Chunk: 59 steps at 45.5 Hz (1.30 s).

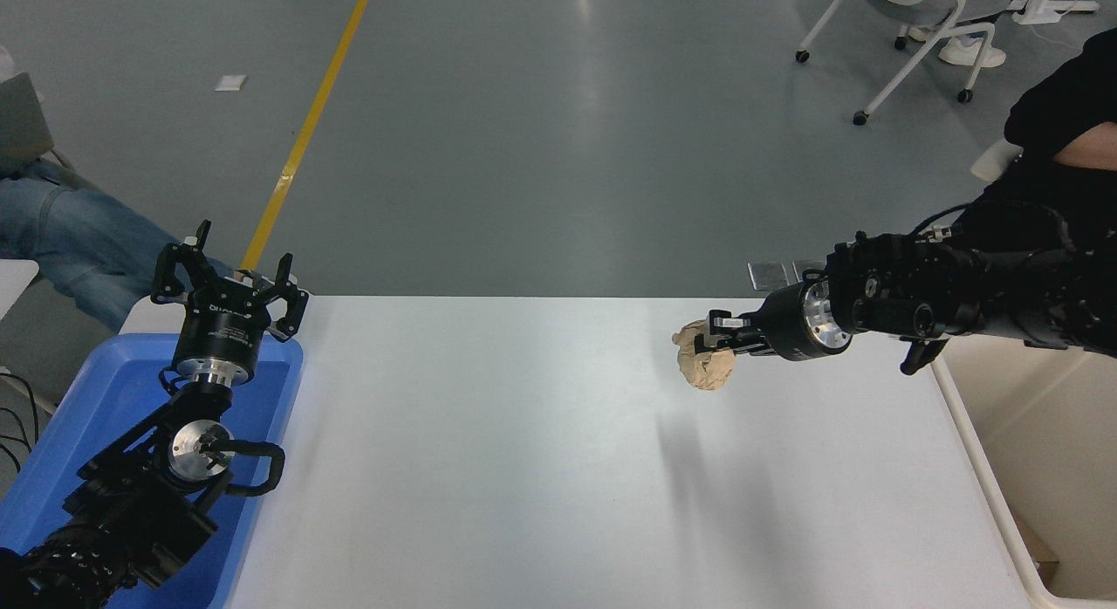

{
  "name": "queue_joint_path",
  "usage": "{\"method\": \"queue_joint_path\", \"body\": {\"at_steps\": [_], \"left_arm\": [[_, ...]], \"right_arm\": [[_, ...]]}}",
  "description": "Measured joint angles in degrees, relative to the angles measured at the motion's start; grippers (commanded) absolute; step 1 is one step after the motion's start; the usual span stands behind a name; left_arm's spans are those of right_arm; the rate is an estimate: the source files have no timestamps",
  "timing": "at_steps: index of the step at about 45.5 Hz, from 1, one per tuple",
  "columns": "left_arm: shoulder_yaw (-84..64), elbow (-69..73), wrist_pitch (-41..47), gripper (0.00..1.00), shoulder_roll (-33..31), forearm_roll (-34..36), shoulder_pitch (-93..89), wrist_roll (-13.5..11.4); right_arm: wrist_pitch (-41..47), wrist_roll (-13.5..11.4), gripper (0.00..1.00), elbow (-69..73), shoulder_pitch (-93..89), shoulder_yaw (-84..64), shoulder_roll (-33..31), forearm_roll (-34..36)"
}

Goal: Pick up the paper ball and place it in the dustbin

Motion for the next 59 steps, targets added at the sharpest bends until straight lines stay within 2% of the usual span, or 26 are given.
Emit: {"method": "queue_joint_path", "body": {"at_steps": [18, 31, 37, 46, 59], "left_arm": [[0.00, 0.00, 0.00, 0.99, 0.00, 0.02, 0.00, 0.00], [0.00, 0.00, 0.00, 0.99, 0.00, 0.02, 0.00, 0.00], [0.00, 0.00, 0.00, 0.99, -0.01, 0.00, 0.00, 0.00], [0.00, 0.01, 0.00, 0.99, 0.00, -0.02, 0.00, 0.00], [0.00, -0.01, 0.00, 0.99, -0.01, -0.02, 0.00, 0.00]], "right_arm": [[2.70, 0.38, 0.00, 0.67, 10.88, -0.23, -6.17, -0.76], [3.18, 0.22, 0.00, -1.72, 11.40, -0.35, -7.63, -0.61], [3.03, -0.03, 0.00, -7.89, 7.62, -0.40, -7.85, -0.30], [3.26, -0.16, 0.00, -24.48, -2.79, 0.33, -8.43, 0.70], [2.65, -0.45, 0.00, -43.12, -18.71, 2.50, -12.30, 8.47]]}}
